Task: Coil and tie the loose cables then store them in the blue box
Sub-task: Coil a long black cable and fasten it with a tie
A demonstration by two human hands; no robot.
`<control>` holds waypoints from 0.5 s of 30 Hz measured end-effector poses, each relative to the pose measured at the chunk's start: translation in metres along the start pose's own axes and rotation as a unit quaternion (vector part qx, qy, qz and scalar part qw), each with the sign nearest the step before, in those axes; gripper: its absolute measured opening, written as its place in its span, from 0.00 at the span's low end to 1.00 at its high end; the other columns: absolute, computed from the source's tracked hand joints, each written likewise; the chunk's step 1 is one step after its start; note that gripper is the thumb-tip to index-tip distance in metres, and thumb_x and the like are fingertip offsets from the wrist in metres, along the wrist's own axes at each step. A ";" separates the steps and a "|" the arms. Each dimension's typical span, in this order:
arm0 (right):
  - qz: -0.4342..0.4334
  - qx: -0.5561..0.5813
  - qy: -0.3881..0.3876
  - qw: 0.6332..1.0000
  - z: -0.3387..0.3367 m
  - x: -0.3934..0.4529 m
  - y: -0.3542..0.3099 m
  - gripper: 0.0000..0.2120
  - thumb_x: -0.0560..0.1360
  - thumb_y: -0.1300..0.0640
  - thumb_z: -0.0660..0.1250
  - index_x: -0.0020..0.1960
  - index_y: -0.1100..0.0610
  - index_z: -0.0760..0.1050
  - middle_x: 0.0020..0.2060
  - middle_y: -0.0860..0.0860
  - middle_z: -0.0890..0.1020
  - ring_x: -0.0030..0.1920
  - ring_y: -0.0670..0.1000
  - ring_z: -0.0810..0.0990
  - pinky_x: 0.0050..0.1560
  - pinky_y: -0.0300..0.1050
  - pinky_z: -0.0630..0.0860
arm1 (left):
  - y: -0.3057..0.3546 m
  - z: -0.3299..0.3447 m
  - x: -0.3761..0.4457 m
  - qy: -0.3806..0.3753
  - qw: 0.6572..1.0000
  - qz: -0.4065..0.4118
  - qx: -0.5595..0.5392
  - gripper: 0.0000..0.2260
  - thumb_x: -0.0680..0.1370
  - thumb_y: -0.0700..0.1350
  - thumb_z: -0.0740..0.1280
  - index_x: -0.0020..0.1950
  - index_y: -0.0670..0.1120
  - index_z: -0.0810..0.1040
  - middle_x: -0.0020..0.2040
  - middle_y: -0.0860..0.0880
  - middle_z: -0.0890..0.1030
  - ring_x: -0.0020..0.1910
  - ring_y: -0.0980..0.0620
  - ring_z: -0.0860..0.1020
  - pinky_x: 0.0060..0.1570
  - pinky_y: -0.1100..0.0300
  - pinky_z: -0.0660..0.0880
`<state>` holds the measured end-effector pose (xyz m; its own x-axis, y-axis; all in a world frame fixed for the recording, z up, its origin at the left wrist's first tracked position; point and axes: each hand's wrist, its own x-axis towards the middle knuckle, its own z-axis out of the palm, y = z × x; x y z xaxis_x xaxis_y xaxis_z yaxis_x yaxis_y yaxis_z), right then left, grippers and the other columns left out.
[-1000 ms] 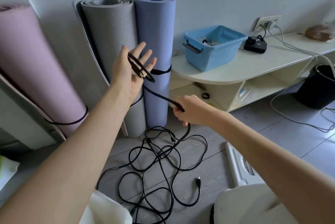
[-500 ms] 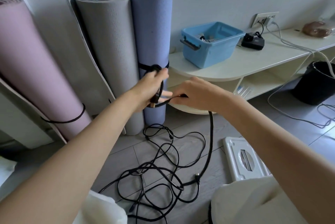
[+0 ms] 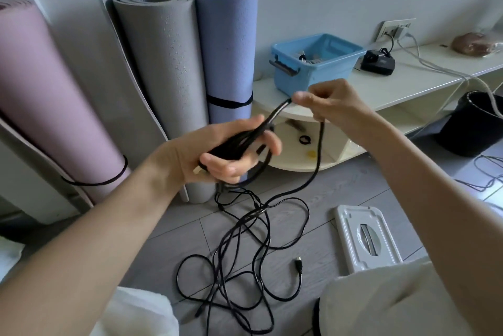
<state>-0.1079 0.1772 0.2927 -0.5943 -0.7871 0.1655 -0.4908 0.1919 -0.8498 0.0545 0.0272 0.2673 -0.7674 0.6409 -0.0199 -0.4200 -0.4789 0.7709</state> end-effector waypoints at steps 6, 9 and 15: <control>0.140 0.078 -0.021 0.987 0.059 0.005 0.015 0.25 0.76 0.39 0.56 0.33 0.59 0.65 0.21 0.48 0.64 0.21 0.45 0.61 0.22 0.34 0.59 | 0.024 0.021 0.028 -0.081 0.956 0.225 -0.170 0.19 0.80 0.44 0.55 0.66 0.34 0.67 0.41 0.37 0.80 0.22 0.54 0.67 0.25 0.62 0.62; 0.201 -0.070 -0.104 0.972 0.091 -0.005 0.023 0.20 0.80 0.45 0.54 0.33 0.55 0.61 0.25 0.49 0.66 0.23 0.47 0.62 0.20 0.36 0.59 | 0.033 0.015 0.029 0.091 0.904 0.353 -0.221 0.16 0.79 0.43 0.56 0.61 0.34 0.69 0.45 0.39 0.80 0.26 0.51 0.77 0.22 0.65 0.66; 0.051 -0.363 -0.204 0.908 0.104 -0.019 0.011 0.07 0.79 0.56 0.57 0.46 0.60 0.63 0.37 0.53 0.69 0.38 0.56 0.69 0.33 0.45 0.63 | 0.021 -0.014 0.029 0.496 0.790 0.360 -0.031 0.18 0.84 0.48 0.50 0.61 0.39 0.72 0.62 0.45 0.77 0.45 0.53 0.82 0.37 0.66 0.78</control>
<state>-0.0355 0.1334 0.2278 -0.4476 -0.8667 -0.2202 -0.8250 0.4953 -0.2722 0.0164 0.0277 0.2735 -0.8074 -0.5809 -0.1032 0.2983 -0.5528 0.7781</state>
